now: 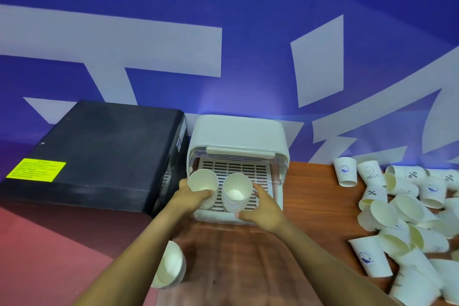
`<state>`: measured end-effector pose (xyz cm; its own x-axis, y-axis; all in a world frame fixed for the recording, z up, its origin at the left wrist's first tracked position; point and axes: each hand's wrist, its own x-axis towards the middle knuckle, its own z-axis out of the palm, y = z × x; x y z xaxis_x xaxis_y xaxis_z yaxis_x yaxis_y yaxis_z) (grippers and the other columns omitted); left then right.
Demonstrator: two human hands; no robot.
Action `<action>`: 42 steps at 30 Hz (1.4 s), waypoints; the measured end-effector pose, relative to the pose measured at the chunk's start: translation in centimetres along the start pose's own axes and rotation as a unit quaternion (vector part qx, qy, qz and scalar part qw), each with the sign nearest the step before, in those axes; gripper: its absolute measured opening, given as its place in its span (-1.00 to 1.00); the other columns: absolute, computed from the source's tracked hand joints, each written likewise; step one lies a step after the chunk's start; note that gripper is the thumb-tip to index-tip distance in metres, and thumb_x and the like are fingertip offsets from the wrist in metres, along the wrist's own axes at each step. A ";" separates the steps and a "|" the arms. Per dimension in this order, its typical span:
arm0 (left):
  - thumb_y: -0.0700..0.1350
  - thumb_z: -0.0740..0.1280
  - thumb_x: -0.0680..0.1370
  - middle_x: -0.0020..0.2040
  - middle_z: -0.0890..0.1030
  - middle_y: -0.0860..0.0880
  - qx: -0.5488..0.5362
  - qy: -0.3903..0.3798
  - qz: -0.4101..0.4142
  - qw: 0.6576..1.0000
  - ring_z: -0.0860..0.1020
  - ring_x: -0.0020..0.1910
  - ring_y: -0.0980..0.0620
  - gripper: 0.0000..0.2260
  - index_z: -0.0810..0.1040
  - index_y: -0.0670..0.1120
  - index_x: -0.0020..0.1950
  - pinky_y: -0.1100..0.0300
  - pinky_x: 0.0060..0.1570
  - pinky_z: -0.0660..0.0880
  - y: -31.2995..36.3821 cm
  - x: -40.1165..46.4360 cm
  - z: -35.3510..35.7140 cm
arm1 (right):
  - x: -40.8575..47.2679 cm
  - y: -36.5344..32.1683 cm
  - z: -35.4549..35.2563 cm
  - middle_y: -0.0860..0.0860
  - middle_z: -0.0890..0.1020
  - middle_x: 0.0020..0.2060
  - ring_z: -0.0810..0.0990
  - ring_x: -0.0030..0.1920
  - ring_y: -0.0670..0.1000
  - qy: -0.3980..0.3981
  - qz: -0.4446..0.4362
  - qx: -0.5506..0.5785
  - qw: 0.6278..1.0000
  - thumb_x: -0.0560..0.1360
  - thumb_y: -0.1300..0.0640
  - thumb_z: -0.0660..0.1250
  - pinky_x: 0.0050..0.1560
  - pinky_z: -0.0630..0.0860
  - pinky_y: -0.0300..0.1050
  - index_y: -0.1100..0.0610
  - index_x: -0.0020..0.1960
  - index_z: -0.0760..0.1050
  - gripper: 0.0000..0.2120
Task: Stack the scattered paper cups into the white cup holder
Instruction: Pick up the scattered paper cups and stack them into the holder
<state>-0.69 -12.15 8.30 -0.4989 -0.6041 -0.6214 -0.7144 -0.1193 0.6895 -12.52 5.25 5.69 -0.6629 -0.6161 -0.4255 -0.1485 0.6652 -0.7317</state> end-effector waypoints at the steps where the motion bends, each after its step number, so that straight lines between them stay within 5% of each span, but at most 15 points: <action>1: -0.01 0.40 0.49 0.27 0.45 -0.15 -0.008 0.003 -0.003 1.000 0.48 0.18 -0.15 -0.40 0.17 -0.08 0.42 -0.06 0.21 0.47 0.0 0.2 0.1 | 0.1 0.0 0.2 -0.03 0.42 0.33 0.40 0.34 0.01 -0.003 -0.004 0.010 1.000 0.28 0.06 0.56 0.29 0.38 -0.12 -0.01 0.48 0.17 -0.12; 7: -0.27 0.25 0.53 0.17 0.44 -0.12 -0.016 0.010 0.021 1.000 0.47 0.05 -0.10 -0.51 0.23 -0.09 0.44 0.23 -0.28 0.56 0.5 0.9 1.4 | 1.2 0.2 1.7 -0.04 0.47 0.22 0.44 0.22 -0.02 0.026 -0.008 0.058 0.998 0.31 0.13 0.54 0.10 0.35 -0.24 0.00 0.41 0.22 -0.22; 11: -0.32 0.24 0.52 0.30 0.41 -0.15 -0.027 0.025 0.037 0.999 0.42 0.10 -0.09 -0.50 0.25 -0.11 0.44 0.28 -0.30 0.49 1.2 1.9 2.5 | 1.9 -0.1 1.7 -0.07 0.47 0.09 0.46 0.11 -0.03 0.060 0.006 0.096 0.994 0.30 0.16 0.54 0.04 0.34 -0.24 0.02 0.36 0.23 -0.26; 15: -0.27 0.19 0.53 0.22 0.46 -0.15 -0.103 0.045 0.018 0.993 0.50 0.13 -0.19 -0.59 0.32 -0.06 0.37 0.13 -0.34 0.59 1.8 3.1 3.4 | 3.3 0.3 1.2 -0.10 0.49 0.08 0.49 0.14 -0.03 0.115 -0.001 0.130 0.985 0.29 0.16 0.55 0.09 0.40 -0.19 0.05 0.32 0.29 -0.30; 20: -0.15 0.20 0.52 0.22 0.48 -0.18 -0.100 0.094 0.043 0.990 0.54 0.06 -0.18 -0.62 0.36 -0.04 0.34 0.02 -0.05 0.59 3.2 4.3 4.6 | 5.5 0.3 -0.2 -0.06 0.56 0.02 0.54 0.06 0.00 0.178 0.006 0.168 0.970 0.27 0.20 0.56 0.03 0.41 -0.19 0.07 0.19 0.32 -0.40; 25: -0.10 0.20 0.57 0.19 0.48 -0.20 -0.141 0.129 0.066 0.979 0.60 -0.05 -0.20 -0.68 0.36 -0.02 0.33 0.22 -0.39 0.55 4.1 5.7 5.4 | 8.2 0.4 -0.7 0.00 0.61 0.06 0.58 0.09 0.04 0.199 0.010 0.182 0.963 0.30 0.21 0.55 0.11 0.42 -0.20 0.15 0.29 0.34 -0.36; 29: 0.01 0.27 0.51 0.16 0.55 -0.22 -0.156 0.150 0.095 0.972 0.60 0.04 -0.21 -0.71 0.42 0.00 0.21 -0.10 0.05 0.59 3.7 7.0 6.0 | 9.5 0.3 -0.8 0.03 0.59 0.08 0.55 0.07 0.02 0.220 0.014 0.198 0.955 0.32 0.21 0.55 0.13 0.41 -0.21 0.12 0.28 0.32 -0.38; 34: 0.12 0.25 0.38 0.11 0.57 -0.19 -0.158 0.159 0.106 0.969 0.59 0.05 -0.22 -0.54 0.41 0.05 0.26 -0.14 0.09 0.56 2.7 9.0 7.0 | 10.2 0.1 -1.1 0.09 0.60 0.09 0.56 0.09 0.06 0.229 0.035 0.213 0.949 0.34 0.18 0.55 0.16 0.46 -0.14 0.20 0.26 0.38 -0.42; 38: -0.15 0.29 0.54 0.09 0.57 -0.23 -0.180 0.152 0.121 0.964 0.59 0.04 -0.20 -0.76 0.44 -0.05 0.21 -0.13 0.11 0.56 3.9 7.7 6.4 | 9.9 0.0 -1.2 0.09 0.58 0.14 0.54 0.16 0.08 0.220 0.038 0.187 0.957 0.37 0.14 0.52 0.24 0.45 -0.10 0.20 0.28 0.36 -0.43; 42: -0.15 0.27 0.55 0.10 0.57 -0.24 -0.184 0.151 0.115 0.964 0.59 0.07 -0.27 -0.77 0.43 -0.01 0.20 -0.18 0.09 0.56 3.8 7.9 6.6 | 8.9 0.0 -1.3 0.02 0.55 0.14 0.52 0.17 0.04 0.195 0.055 0.164 0.966 0.39 0.17 0.49 0.13 0.37 -0.23 0.18 0.31 0.33 -0.43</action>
<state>-10.57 -12.19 3.64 -0.4184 -0.8431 -0.3378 -0.3510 -0.1929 0.9163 -19.31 0.35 2.55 -0.8964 -0.3020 -0.3245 0.1361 0.5091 -0.8499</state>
